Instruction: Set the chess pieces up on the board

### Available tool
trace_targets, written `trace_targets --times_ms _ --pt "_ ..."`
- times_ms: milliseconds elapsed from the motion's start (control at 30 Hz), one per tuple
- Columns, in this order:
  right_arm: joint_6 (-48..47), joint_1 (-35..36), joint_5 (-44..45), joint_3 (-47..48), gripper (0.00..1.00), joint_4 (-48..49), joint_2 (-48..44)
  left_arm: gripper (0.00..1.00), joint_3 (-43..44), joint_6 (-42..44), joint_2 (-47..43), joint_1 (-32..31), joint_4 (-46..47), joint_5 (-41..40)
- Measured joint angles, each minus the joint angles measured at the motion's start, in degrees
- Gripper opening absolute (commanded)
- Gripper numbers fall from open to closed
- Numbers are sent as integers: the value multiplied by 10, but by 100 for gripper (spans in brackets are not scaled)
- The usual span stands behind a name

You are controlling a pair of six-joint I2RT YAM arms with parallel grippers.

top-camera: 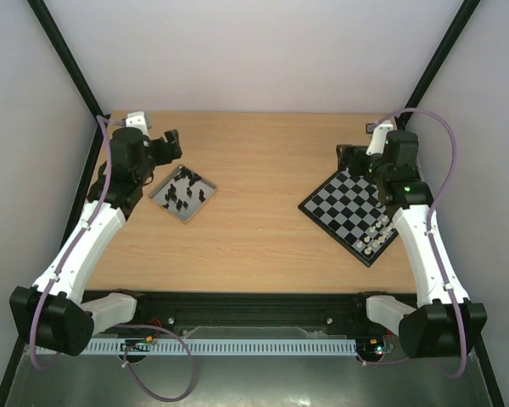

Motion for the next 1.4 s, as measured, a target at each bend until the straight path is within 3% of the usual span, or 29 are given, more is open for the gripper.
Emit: trace_targets --times_ms 467,500,533,567,600,633,733,867,900,933,967,1000,1033,1133,1400 --pt "-3 -19 -55 -46 99 -28 1 98 -4 0 52 -72 53 79" --pt "-7 -20 -58 -46 84 -29 1 95 -4 0 55 -74 57 82" --pt "-11 -21 -61 -46 35 -29 2 75 -4 -2 60 -77 61 86" --pt "-17 -21 -63 -46 21 -29 3 43 -4 -3 65 -81 64 89" --pt "-23 -21 -64 -46 17 -30 5 22 -4 -6 74 -84 68 91" --pt "-24 -21 -63 -46 13 -31 7 15 -3 -7 84 -89 72 97" --pt "-29 -24 -47 -46 3 -40 14 5 -3 -12 115 -108 76 108" --pt "-36 -30 -16 -46 1 -54 16 3 -3 -20 153 -142 89 113" --pt "-38 -31 -8 -46 1 -57 16 3 -3 -22 162 -151 94 114" --pt "-39 -32 3 -46 6 -61 16 22 -3 -24 172 -160 101 115" --pt "-39 -33 12 -46 41 -66 17 55 0 -26 183 -168 104 117" --pt "-40 -36 23 -46 78 -70 18 74 7 -28 198 -177 107 121" --pt "-37 -40 35 -45 98 -73 22 83 17 -31 217 -184 111 125" --pt "-38 -72 56 -44 99 -84 51 93 60 -41 280 -204 116 135" --pt "-57 -220 61 -57 99 -103 130 95 179 -75 451 -242 122 192"
